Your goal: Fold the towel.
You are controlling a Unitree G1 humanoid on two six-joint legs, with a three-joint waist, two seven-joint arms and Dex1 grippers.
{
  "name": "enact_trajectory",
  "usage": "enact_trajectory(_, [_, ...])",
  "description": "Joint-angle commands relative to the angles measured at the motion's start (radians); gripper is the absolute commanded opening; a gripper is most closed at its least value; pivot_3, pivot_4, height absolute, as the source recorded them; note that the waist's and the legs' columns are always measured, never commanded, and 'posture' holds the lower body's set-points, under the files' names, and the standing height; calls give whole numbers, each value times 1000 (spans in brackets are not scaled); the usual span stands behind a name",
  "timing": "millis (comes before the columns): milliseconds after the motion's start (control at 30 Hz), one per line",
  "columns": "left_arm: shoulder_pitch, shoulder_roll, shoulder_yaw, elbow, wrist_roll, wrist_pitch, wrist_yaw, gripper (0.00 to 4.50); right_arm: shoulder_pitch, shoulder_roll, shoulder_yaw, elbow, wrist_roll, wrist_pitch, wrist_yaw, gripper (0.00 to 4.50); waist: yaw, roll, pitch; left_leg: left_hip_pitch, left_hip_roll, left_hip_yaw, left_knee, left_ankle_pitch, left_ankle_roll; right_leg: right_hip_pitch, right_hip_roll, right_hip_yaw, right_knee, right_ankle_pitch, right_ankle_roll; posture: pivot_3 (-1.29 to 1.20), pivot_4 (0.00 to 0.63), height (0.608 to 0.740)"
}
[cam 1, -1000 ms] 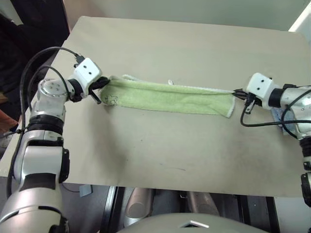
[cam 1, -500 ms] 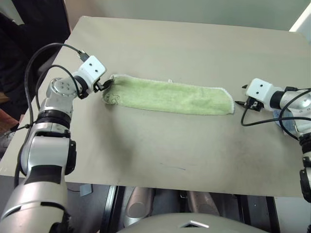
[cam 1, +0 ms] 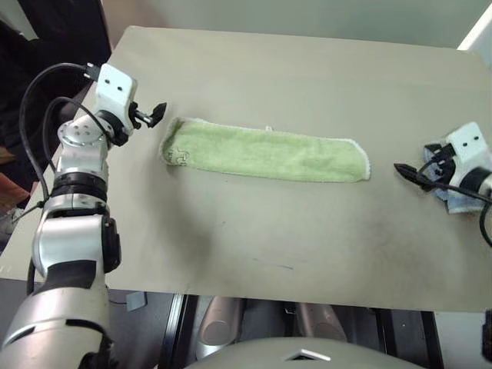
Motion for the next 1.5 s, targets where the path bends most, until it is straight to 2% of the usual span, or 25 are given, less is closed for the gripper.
enact_trajectory(33, [39, -21, 61, -184, -133, 43, -144, 4215, -22, 112, -187, -169, 223, 360, -126, 4437, -2, 0, 0, 0, 0, 0, 0, 0, 0, 0, 0, 0, 0, 0, 1, 0, 150, 735])
enact_trajectory(167, [130, -56, 62, -436, -243, 150, -275, 4215, -79, 272, -338, -252, 341, 660, -265, 4437, -1, -1, 0, 0, -2, 0, 2, 1, 2, 1, 1, 1, 0, 0, 4, 0, 150, 735])
enact_trajectory(233, [163, -61, 61, -522, -270, 193, -295, 4215, -104, 318, -382, -277, 362, 749, -307, 4437, -1, -1, 0, 0, -2, 0, 3, 0, 3, 1, 1, 1, 0, 0, 4, 0, 150, 735])
enact_trajectory(300, [190, -73, 44, -611, -298, 251, -325, 4215, -151, 414, -445, -294, 370, 844, -368, 4437, -1, -1, 0, 0, -2, 0, 3, 0, 4, 1, 0, 1, 0, 0, 4, 0, 150, 735])
enact_trajectory(400, [225, -95, 22, -721, -325, 310, -344, 4215, -191, 552, -504, -291, 396, 878, -489, 4437, -1, -1, -1, 0, -1, -1, 3, -5, 12, 1, 1, 1, 1, 0, 2, 0, 150, 735])
enact_trajectory(633, [265, -133, -6, -858, -357, 401, -335, 4215, -285, 725, -618, -229, 436, 878, -710, 4437, 1, 0, 0, 0, -1, -2, 4, -6, 12, 0, 0, 1, 2, 1, 0, 0, 150, 735])
enact_trajectory(800, [282, -148, -10, -918, -367, 438, -326, 4215, -343, 780, -701, -190, 400, 878, -825, 4437, 1, 0, 0, 1, -1, -2, 4, -6, 11, -1, 0, 1, 3, 1, -1, 0, 150, 735])
enact_trajectory(1033, [300, -156, -12, -971, -373, 471, -323, 4215, -350, 793, -749, -183, 393, 878, -887, 4437, 4, -1, -1, 1, -1, -2, 6, -6, 11, 1, 0, 1, 3, 1, -5, 0, 150, 735])
enact_trajectory(1300, [307, -152, -18, -988, -376, 482, -331, 4215, -271, 679, -764, -196, 498, 878, -911, 4437, 28, -1, -1, 1, -2, -3, 7, -6, 12, 4, -1, 1, 2, -2, -5, 0, 150, 735])
enact_trajectory(1500, [297, -160, -30, -974, -375, 477, -327, 4215, -255, 649, -765, -182, 547, 878, -942, 4437, 32, -1, -1, 1, -4, -4, 7, -6, 13, 4, -2, 1, 1, -2, -5, 0, 150, 735])
